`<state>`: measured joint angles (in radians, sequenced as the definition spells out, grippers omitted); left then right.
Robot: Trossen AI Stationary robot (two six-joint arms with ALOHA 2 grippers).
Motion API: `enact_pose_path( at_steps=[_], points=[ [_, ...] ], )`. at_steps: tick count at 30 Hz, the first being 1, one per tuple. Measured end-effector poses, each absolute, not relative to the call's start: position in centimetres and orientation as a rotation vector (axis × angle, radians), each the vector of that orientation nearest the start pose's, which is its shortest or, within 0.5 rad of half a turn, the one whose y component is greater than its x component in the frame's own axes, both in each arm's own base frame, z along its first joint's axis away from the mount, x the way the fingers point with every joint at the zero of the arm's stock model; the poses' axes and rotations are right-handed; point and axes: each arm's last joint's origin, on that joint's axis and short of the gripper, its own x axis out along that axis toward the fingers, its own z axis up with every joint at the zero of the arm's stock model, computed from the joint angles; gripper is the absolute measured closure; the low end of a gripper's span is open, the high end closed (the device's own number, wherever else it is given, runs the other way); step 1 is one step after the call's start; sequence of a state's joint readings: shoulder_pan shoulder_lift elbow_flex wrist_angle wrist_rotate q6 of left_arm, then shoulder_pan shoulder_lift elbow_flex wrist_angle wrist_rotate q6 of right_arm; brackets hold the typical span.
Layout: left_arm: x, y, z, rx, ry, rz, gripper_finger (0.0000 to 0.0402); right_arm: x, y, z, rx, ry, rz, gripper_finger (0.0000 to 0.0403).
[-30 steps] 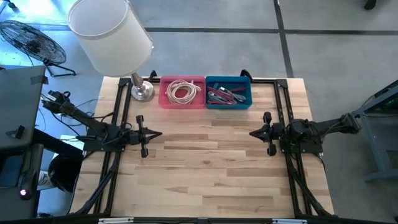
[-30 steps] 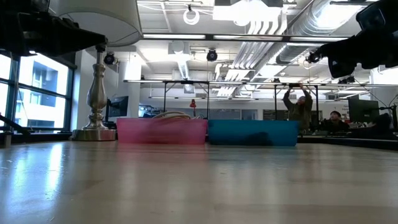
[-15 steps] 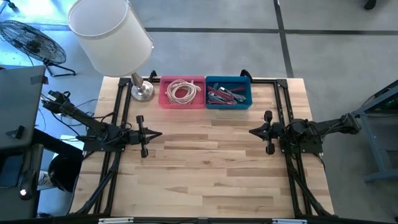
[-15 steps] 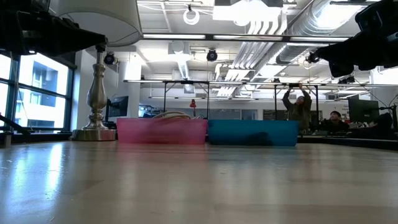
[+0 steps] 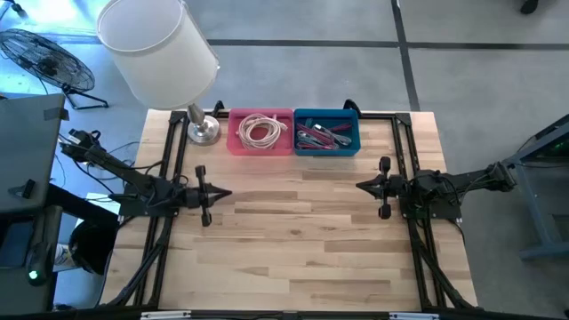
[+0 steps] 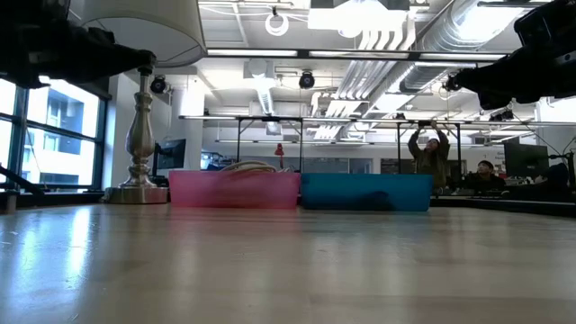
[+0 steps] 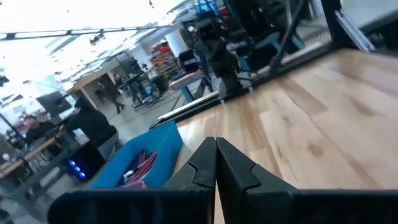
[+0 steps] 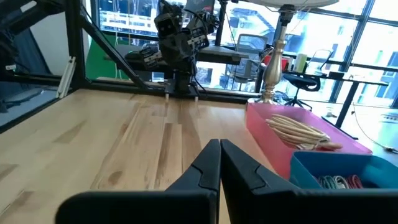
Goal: Pick & Place USB Port
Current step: Return to Home Position
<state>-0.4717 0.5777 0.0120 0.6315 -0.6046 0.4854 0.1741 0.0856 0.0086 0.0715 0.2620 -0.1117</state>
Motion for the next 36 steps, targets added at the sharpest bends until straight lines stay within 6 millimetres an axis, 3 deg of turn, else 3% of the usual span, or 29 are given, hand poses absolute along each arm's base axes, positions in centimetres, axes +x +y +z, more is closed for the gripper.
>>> enact_pose_path(
  at_steps=[9,16,20,36],
  points=[
    [12.3,-4.5,16.8,0.567,0.022,0.104,0.0401,10.1,1.0,16.7,-0.18,0.008,-0.086,0.0403],
    [11.8,-4.6,17.5,0.609,-0.056,-0.019,0.0401,10.1,1.0,16.7,-0.288,0.008,-0.086,0.0403],
    [11.3,-4.6,17.4,0.638,0.006,-0.107,0.0401,10.1,1.0,16.8,-0.288,0.006,-0.086,0.0403],
    [8.5,-3.8,18.7,0.564,-0.19,-0.246,0.0402,10.1,1.0,16.8,-0.288,0.006,-0.085,0.0403]
  ],
)
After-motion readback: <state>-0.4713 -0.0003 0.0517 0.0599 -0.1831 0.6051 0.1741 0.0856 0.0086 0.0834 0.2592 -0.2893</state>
